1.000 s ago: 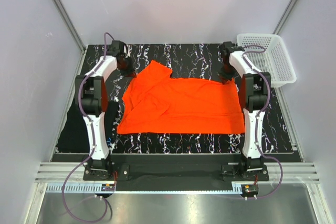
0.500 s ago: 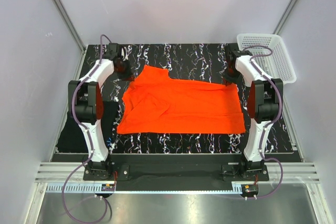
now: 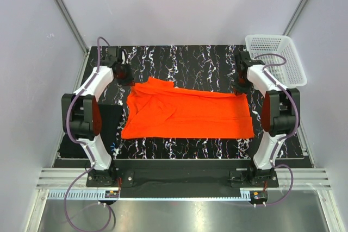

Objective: Fold and stack the t-shirts
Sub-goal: Fold the tshirt

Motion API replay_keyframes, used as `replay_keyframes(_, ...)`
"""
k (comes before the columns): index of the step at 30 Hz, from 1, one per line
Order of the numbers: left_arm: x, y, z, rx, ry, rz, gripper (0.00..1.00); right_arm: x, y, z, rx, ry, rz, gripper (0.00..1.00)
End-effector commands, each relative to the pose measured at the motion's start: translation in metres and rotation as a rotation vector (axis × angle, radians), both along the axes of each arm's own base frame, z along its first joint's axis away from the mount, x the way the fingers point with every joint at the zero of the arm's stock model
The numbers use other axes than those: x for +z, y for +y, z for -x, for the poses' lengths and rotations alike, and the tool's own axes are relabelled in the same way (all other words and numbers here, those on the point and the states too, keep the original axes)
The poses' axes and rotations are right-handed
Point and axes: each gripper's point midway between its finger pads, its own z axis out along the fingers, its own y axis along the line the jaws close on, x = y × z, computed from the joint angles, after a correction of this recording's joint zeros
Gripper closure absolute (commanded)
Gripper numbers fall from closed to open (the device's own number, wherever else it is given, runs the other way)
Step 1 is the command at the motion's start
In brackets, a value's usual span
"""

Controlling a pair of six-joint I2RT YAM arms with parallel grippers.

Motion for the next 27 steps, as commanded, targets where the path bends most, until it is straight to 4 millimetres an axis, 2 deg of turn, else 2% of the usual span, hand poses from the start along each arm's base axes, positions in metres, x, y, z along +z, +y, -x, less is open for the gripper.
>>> replay_keyframes(1, 0.016, 0.006, 0.007, 0.026, -0.049, -0.032, 1.0, 0.019, -0.004, 0.003, 0.003, -0.065, 0.008, 1.0)
replay_keyframes(9, 0.008, 0.008, 0.031, 0.027, -0.019, -0.046, 1.0, 0.007, -0.006, 0.028, 0.002, -0.038, 0.009, 1.0)
replay_keyframes(27, 0.0, 0.018, 0.062, 0.042, 0.01, -0.093, 1.0, -0.003, -0.008, 0.052, 0.014, -0.02, 0.01, 1.0)
